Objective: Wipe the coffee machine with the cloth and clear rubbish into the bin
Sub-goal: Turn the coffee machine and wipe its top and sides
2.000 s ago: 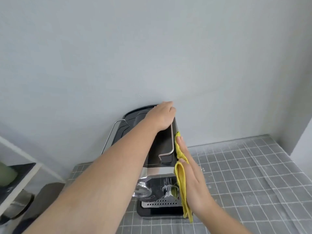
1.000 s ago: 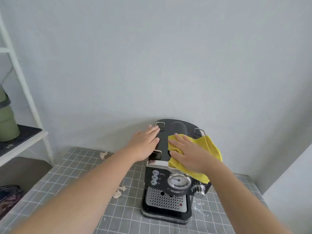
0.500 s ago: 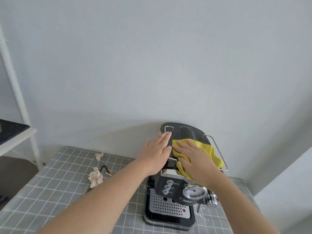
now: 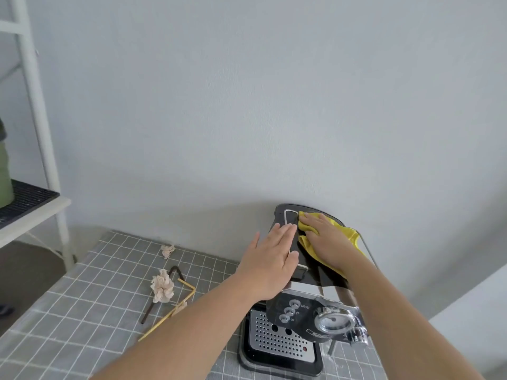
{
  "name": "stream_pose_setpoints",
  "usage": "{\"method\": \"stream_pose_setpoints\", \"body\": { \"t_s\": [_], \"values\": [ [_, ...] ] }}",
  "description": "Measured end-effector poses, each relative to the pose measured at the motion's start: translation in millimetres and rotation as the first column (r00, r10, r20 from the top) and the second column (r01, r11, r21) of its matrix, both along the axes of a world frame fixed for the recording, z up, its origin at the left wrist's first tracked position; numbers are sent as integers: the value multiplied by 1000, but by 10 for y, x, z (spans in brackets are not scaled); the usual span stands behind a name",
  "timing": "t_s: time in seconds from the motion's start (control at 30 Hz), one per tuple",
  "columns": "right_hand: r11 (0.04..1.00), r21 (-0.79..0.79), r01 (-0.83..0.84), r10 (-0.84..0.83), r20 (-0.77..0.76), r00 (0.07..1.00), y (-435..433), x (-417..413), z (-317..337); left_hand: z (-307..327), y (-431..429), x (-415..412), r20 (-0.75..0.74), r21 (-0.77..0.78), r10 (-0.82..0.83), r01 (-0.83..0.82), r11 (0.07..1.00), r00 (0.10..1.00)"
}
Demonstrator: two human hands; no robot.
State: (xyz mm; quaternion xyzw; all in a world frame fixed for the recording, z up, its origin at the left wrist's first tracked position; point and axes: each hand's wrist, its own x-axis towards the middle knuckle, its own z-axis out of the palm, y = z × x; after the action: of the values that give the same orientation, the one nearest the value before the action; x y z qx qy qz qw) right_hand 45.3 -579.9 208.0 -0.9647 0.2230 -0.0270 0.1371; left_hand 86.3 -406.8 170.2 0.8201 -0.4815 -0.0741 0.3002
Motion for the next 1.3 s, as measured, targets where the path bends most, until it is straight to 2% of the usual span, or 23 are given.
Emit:
{"method": "stream_pose_setpoints", "body": {
  "t_s": [0.1,0.27,0.4,0.53,0.63,0.7,0.8,0.87,0.97,1.07,1.13,1.2,1.3],
  "values": [
    [1000,20,8,-8,24,1000,-40,11,16,-4,-16,63,36,15,-5,4,1000,999],
    [987,72,142,-145,37,989,-109,200,80,-3,-70,180,28,22,-19,18,1000,999],
    [997,70,32,-33,12,999,-261,306,53,-4,-147,285,-32,11,-29,29,1000,999],
    [932,355,-79,55,78,995,-304,453,104,1,-227,368,-55,4,-25,25,1000,998],
    [895,426,-133,94,112,989,-280,550,157,1,-264,384,-70,-13,-16,15,1000,997],
    [917,376,-133,101,103,990,-288,568,147,-4,-281,380,-72,-17,-3,2,1000,997],
    [996,54,-75,75,7,997,-335,543,85,-14,-285,379,-67,-13,4,-4,1000,998],
    [998,23,-58,58,19,998,-308,472,62,-7,-275,378,-56,-6,6,-6,1000,998],
    [990,103,-91,76,140,987,-198,233,38,9,-265,383,-46,-2,5,-5,1000,999],
    [922,388,6,-140,318,938,-65,-10,128,37,-256,382,-118,-48,-5,0,999,993],
    [875,482,45,-265,401,877,41,-21,188,63,-220,368,-208,-127,8,-35,991,978],
    [878,478,17,-228,387,894,203,35,235,88,-163,352,-265,-219,36,-97,971,964],
    [855,508,-105,-36,260,965,435,68,197,113,-69,337,-289,-301,81,-170,938,954]
  ]
}}
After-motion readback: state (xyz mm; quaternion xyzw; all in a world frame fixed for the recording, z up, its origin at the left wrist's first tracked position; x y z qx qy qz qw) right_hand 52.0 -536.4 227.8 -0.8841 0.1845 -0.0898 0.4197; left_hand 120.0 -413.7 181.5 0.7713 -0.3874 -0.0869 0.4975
